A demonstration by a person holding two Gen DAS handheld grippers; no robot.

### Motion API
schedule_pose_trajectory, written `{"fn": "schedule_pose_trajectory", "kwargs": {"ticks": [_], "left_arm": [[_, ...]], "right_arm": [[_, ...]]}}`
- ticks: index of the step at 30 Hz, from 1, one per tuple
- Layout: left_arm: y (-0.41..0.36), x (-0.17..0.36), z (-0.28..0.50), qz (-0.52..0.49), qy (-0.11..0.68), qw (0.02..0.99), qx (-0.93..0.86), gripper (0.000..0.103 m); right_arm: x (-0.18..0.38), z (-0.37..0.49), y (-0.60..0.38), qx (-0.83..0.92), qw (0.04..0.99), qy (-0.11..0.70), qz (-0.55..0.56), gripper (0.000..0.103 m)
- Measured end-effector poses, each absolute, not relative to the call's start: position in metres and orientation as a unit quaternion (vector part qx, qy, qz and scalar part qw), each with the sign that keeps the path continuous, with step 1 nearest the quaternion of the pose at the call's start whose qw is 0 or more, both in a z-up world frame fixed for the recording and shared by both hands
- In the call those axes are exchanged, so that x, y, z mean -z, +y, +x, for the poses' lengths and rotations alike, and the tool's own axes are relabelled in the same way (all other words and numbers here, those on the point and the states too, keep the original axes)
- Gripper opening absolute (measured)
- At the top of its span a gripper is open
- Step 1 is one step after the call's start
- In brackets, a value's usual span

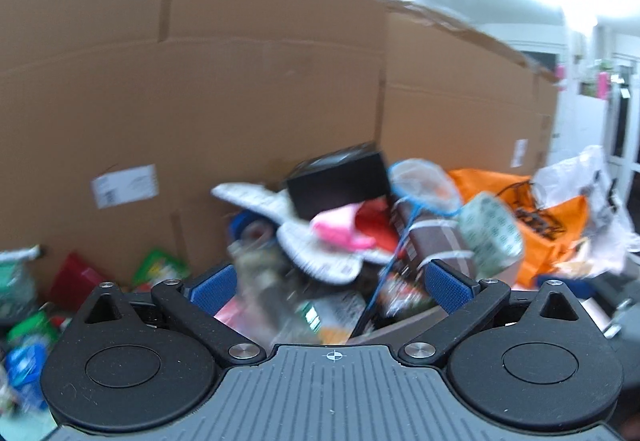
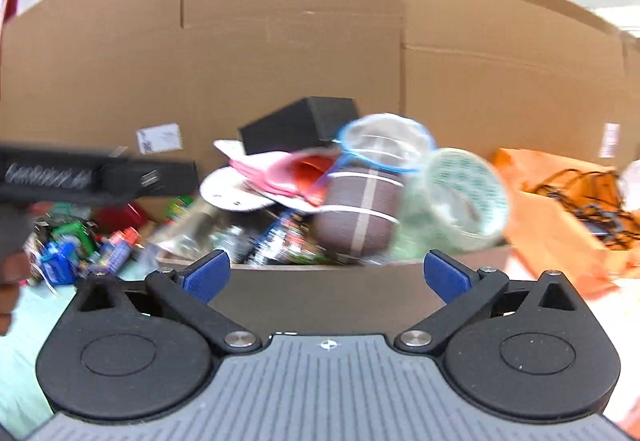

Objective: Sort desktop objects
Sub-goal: 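Withdraw both open grippers from the box back over the table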

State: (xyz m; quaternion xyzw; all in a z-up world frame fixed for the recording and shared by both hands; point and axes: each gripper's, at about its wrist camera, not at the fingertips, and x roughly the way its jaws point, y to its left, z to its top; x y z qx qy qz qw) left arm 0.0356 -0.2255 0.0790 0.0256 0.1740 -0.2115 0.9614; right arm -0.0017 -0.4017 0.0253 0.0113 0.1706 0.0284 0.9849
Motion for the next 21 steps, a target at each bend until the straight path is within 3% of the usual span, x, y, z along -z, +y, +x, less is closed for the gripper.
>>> {"fn": "schedule_pose_trajectory", "kwargs": {"ticks": [11,21], "left_arm": [[-0.22,-0.046,-0.007,0.032,0.211,0.963,0.163,0.103],[-0.218,-0.041,-0.02,0.032,0.22,0.959,0.174,0.103]], "right_arm": [[-0.017,-0.038,-0.407,0.04,0.969,0.241,-0.038,0.103],[-0.016,-0.059,-0.39,0.025,0.967,0.247,-0.051,0.103]]}}
